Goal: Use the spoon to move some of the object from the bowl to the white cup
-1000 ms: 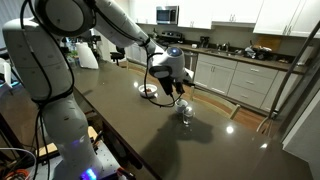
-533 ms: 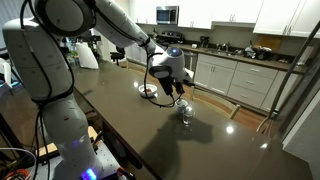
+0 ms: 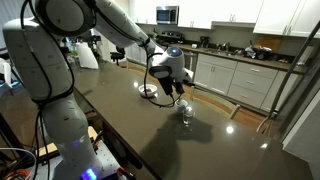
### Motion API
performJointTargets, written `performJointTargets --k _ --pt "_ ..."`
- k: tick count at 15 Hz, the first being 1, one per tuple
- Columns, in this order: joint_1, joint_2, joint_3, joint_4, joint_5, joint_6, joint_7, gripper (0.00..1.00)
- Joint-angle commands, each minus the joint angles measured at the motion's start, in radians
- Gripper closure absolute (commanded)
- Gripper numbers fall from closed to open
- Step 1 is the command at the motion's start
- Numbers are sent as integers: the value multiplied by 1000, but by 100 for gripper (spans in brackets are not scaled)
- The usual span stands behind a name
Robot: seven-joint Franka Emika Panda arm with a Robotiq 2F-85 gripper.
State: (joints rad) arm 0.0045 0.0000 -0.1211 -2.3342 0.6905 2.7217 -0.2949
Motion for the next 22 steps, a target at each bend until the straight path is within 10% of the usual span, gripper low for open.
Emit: performJointTargets --k 1,11,22 --pt "6 -22 7 -18 -86 25 59 96" --pt "-6 -107 64 -43 -297 14 214 96" --pt "150 -102 71 6 150 -45 -65 96"
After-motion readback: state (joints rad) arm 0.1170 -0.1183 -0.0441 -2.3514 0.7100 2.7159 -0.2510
